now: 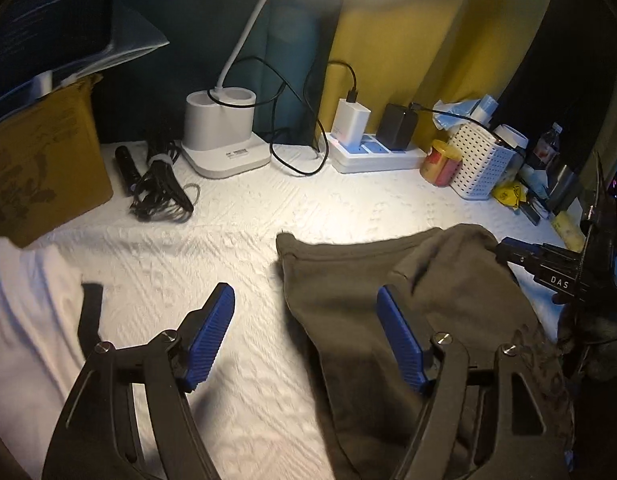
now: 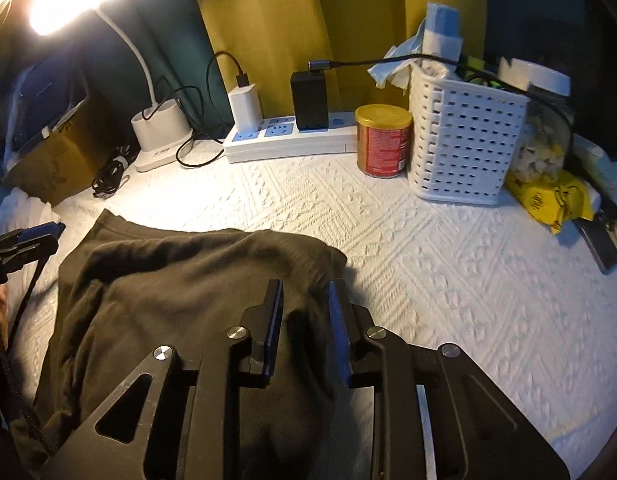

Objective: Fold small clothes
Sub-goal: 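Open both grippers and withdraw from the folded shirt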

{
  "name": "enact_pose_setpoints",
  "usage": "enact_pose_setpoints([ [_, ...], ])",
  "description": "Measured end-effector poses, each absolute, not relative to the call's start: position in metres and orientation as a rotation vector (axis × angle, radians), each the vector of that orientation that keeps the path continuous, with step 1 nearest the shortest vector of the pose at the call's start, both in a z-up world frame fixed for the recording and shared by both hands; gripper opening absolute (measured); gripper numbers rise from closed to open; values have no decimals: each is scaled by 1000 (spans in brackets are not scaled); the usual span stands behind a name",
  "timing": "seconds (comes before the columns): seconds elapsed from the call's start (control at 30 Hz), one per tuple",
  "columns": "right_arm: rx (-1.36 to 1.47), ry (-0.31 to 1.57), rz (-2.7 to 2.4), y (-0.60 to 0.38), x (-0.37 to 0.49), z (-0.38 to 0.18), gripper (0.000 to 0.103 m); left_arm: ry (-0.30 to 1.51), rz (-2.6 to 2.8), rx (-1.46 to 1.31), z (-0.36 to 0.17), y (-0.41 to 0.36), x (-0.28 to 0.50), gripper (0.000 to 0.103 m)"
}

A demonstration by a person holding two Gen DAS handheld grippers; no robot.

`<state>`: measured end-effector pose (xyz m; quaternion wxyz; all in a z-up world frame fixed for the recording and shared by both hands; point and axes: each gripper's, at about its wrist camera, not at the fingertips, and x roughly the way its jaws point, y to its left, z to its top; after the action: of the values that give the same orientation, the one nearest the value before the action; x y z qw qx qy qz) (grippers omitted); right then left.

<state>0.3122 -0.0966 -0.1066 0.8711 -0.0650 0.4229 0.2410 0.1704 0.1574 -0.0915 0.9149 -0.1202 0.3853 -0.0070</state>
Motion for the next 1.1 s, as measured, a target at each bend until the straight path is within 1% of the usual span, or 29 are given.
enact_pose_setpoints([
  [0.13, -133, 875, 494, -104, 290, -99, 26, 796, -28, -255, -90, 149, 153, 73],
  [0.2, -130, 872, 492, -108, 278, -96, 29, 792, -43, -256, -89, 144, 147, 73],
  [0.27, -130, 869, 490, -111, 265, -95, 46, 789, -68, -256, -88, 136, 138, 73],
  [0.3, -129, 867, 489, -113, 260, -94, 49, 790, -82, -252, -87, 131, 134, 73],
  [0.33, -125, 867, 487, -115, 255, -94, 50, 790, -101, -247, -86, 126, 129, 73],
  [0.6, -115, 870, 483, -127, 213, -94, 50, 789, -239, -201, -79, 79, 93, 73],
  [0.83, -102, 869, 477, -134, 179, -94, 50, 857, -337, -151, -99, 46, 73, 73],
  [1.0, -101, 869, 481, -138, 157, -96, 50, 884, -354, -149, -110, 44, 56, 72],
  [1.03, -101, 870, 482, -138, 154, -96, 50, 882, -368, -143, -112, 43, 53, 57],
  [1.07, -101, 871, 483, -138, 150, -97, 50, 884, -383, -136, -113, 41, 49, 44],
  [1.1, -101, 872, 484, -139, 148, -98, 50, 898, -398, -125, -116, 38, 46, 24],
])
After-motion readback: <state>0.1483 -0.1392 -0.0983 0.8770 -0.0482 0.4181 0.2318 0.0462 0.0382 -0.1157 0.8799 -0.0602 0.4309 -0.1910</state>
